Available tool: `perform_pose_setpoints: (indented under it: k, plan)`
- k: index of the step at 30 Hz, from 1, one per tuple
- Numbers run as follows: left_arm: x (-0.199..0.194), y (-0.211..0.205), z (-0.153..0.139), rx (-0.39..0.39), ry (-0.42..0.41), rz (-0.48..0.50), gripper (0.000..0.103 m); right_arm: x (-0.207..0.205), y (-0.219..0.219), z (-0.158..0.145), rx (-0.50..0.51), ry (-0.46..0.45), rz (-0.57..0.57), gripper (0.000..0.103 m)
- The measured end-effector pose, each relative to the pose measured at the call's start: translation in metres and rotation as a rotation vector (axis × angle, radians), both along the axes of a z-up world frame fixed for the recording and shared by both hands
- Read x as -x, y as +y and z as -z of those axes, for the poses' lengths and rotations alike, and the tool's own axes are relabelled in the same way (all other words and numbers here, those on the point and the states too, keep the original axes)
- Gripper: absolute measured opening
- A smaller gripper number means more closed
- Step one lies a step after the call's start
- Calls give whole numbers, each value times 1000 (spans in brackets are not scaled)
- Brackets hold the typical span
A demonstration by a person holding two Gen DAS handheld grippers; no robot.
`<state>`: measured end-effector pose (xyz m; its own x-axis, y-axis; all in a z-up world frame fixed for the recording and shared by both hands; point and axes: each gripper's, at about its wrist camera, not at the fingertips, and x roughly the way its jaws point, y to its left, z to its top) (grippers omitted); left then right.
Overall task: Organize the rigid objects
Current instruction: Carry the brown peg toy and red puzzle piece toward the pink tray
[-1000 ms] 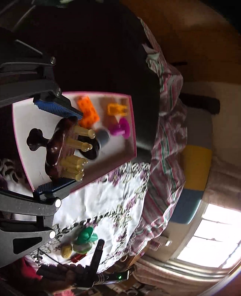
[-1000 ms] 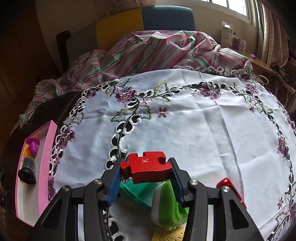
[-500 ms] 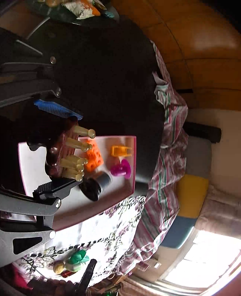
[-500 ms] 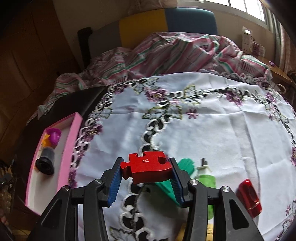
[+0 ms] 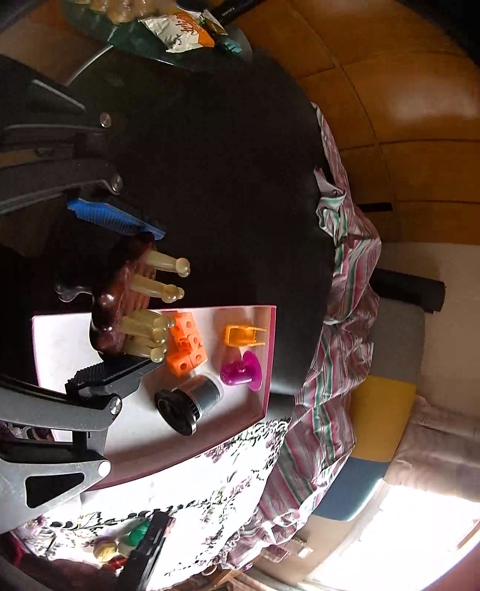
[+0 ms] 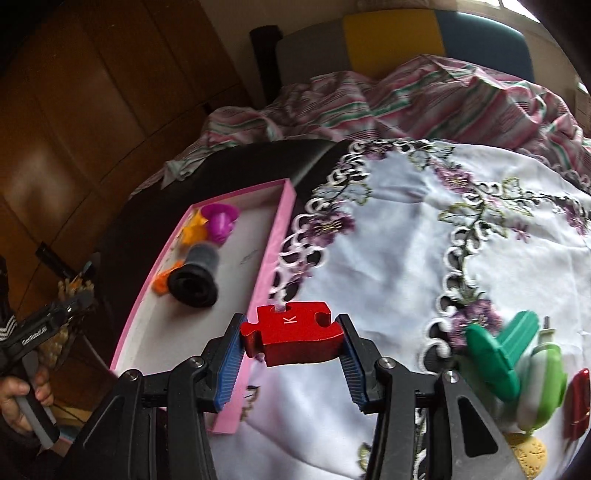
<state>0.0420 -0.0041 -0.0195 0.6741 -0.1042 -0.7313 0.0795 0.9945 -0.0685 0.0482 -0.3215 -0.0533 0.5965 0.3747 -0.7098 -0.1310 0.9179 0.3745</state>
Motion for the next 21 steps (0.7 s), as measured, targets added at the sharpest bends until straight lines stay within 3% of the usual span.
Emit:
perform_pose_setpoints:
  k: [9, 21]
  plan:
    - [-4, -14, 9, -5, 25, 27, 62, 4, 35, 2, 15, -10, -124, 48]
    - [-12, -73, 35, -74, 44, 179, 62, 2, 27, 2, 15, -10, -103, 48]
